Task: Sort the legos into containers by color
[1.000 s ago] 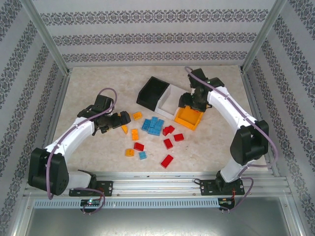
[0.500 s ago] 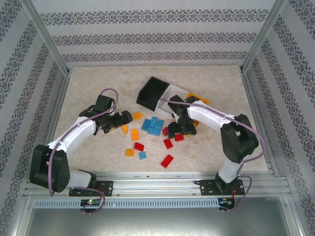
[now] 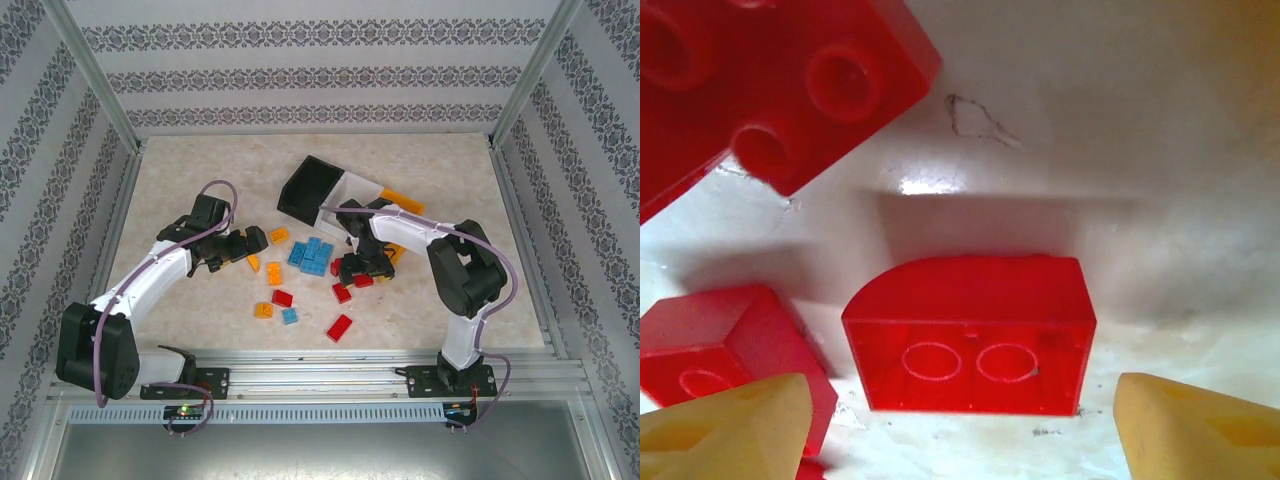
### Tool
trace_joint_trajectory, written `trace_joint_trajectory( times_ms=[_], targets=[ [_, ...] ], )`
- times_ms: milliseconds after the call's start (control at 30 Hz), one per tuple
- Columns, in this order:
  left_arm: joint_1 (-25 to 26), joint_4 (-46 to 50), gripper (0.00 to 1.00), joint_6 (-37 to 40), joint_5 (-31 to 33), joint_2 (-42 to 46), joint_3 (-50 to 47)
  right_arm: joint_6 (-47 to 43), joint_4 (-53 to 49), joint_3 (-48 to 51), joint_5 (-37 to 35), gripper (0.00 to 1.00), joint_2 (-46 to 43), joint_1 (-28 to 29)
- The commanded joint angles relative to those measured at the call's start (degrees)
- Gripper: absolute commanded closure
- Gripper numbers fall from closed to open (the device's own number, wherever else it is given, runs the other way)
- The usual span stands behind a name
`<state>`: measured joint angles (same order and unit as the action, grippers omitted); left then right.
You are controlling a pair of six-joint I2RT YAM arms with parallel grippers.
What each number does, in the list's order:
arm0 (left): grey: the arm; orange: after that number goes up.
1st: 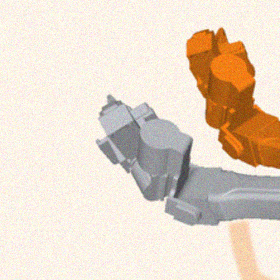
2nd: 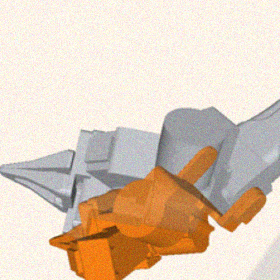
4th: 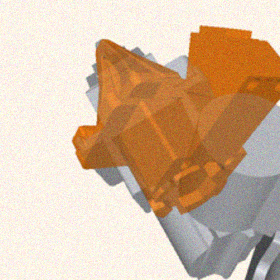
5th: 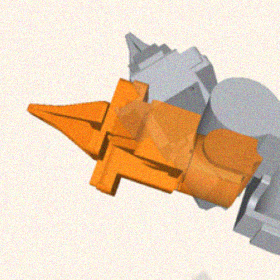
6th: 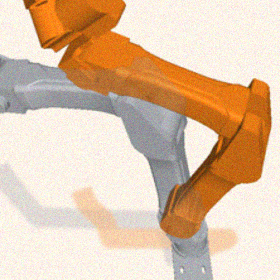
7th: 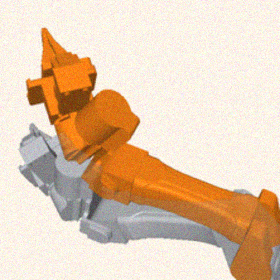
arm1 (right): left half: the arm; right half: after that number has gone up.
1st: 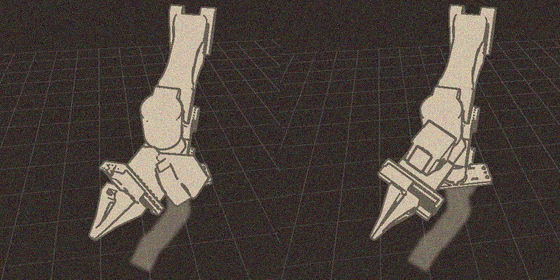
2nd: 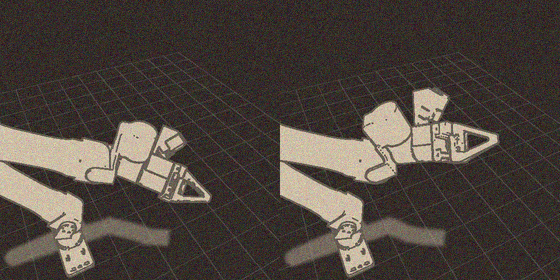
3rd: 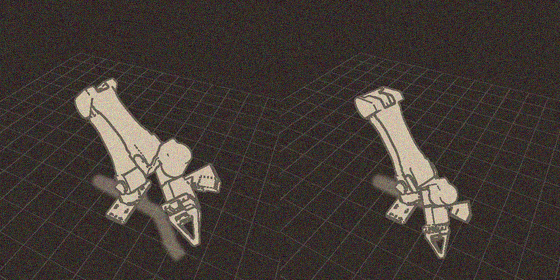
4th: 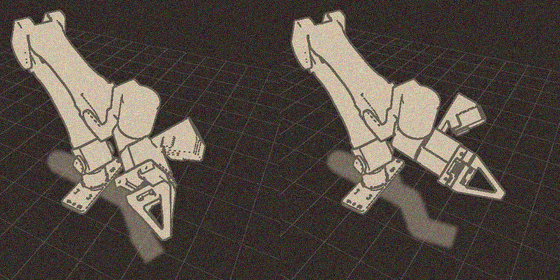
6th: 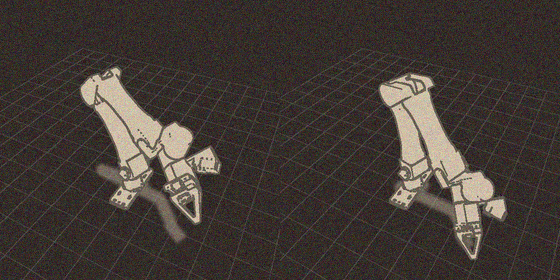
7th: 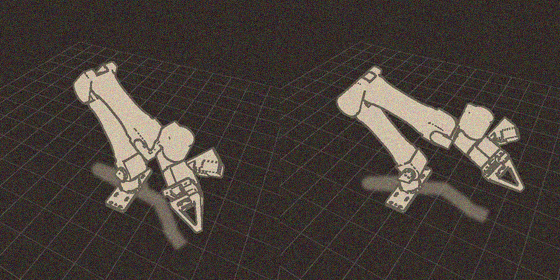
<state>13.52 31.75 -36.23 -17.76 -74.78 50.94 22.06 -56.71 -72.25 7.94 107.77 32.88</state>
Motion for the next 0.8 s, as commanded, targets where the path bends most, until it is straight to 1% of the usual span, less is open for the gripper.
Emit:
trace_joint_trajectory(
  times_ms=[0, 133, 200, 300, 400, 433, 633, 767],
  targets=[
    [0.24, 1.61, 0.00, 0.99, 0.83, 0.81, -0.54, -0.75, 0.47, -1.04, -1.95, 0.24, 1.70, 0.21],
    [0.21, 1.83, 0.00, 0.85, 0.72, 0.93, -0.56, -0.62, 1.08, -1.53, -2.17, 0.28, 3.25, -0.01],
    [0.23, 2.00, 0.00, 0.87, 0.82, 0.91, -0.49, -0.46, 1.25, -1.67, -2.06, 0.32, 3.88, -0.10],
    [0.20, 1.94, 0.00, 0.69, 0.88, 1.00, -0.34, -0.27, 1.51, -1.51, -2.18, 0.41, 4.12, -0.21],
    [0.23, 1.49, 0.00, 0.29, 0.72, 0.94, -0.37, -0.18, 1.38, -1.25, -2.32, 0.51, 3.88, -0.37],
    [0.21, 1.22, 0.00, 0.11, 0.65, 0.79, -0.35, -0.29, 1.36, -1.14, -2.43, 0.53, 3.69, -0.45],
    [0.26, -0.35, 0.00, -1.03, -0.21, -0.30, -0.39, -0.42, 0.65, -0.48, -2.67, 0.57, 2.04, -1.08],
    [0.27, -0.56, 0.00, -1.06, -0.32, -0.23, -0.25, -0.10, -0.38, -0.17, -2.26, 0.58, -0.11, -1.24]
  ],
)
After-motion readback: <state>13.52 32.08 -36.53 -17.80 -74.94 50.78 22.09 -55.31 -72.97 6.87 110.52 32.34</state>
